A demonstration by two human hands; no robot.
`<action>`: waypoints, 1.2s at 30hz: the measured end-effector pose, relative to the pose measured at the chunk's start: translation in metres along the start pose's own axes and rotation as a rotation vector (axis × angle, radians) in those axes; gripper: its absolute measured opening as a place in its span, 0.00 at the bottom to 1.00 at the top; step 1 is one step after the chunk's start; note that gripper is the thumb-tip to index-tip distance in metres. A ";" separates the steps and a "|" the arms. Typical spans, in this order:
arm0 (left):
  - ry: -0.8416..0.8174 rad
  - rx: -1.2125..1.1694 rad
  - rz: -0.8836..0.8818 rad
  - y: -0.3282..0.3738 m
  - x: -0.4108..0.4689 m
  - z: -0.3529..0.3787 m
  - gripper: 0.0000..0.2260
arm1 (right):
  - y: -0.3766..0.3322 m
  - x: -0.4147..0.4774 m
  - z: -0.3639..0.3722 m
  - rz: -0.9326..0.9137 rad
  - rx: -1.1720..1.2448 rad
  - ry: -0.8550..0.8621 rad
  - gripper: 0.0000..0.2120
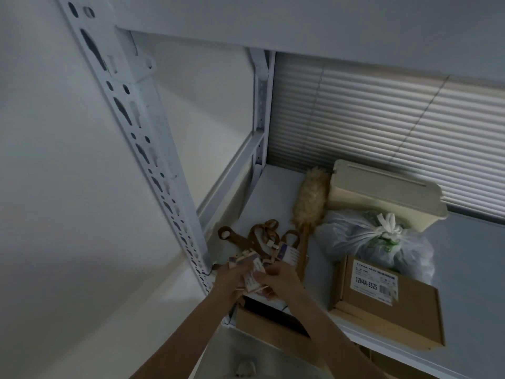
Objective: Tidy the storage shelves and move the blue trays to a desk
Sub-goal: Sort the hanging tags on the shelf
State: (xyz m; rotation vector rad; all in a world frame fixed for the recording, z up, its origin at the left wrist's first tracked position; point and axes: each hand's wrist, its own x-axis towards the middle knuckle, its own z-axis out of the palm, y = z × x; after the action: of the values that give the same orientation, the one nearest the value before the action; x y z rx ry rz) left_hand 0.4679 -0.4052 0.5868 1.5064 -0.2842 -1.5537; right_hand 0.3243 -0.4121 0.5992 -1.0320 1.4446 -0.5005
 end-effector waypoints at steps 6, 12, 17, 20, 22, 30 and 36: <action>-0.112 -0.097 -0.020 0.008 -0.001 -0.019 0.05 | 0.000 0.021 -0.037 -0.174 -0.675 0.349 0.08; -0.092 -0.149 -0.173 0.012 0.000 -0.018 0.06 | 0.000 0.074 -0.050 -0.202 -0.979 0.258 0.16; -0.098 -0.132 -0.151 0.011 0.008 -0.016 0.04 | -0.020 0.078 -0.065 -0.233 -0.836 0.259 0.06; -0.117 -0.102 -0.092 0.010 0.011 -0.011 0.05 | -0.029 0.071 -0.068 -0.225 -0.538 0.311 0.05; -0.143 -0.054 -0.063 0.010 0.010 -0.004 0.08 | -0.033 0.064 -0.063 -0.125 -0.214 0.257 0.04; -0.142 0.034 0.021 0.005 -0.002 -0.002 0.06 | -0.009 0.035 -0.014 -0.035 -0.021 0.180 0.09; -0.153 -0.136 -0.065 0.004 -0.005 -0.028 0.18 | 0.010 0.035 -0.005 -0.019 -0.722 0.274 0.22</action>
State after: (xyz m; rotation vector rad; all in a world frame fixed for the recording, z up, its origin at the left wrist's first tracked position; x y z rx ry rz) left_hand 0.4936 -0.3920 0.5873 1.3060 -0.2140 -1.7085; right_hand 0.3212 -0.4368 0.5727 -1.5859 1.9239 -0.1205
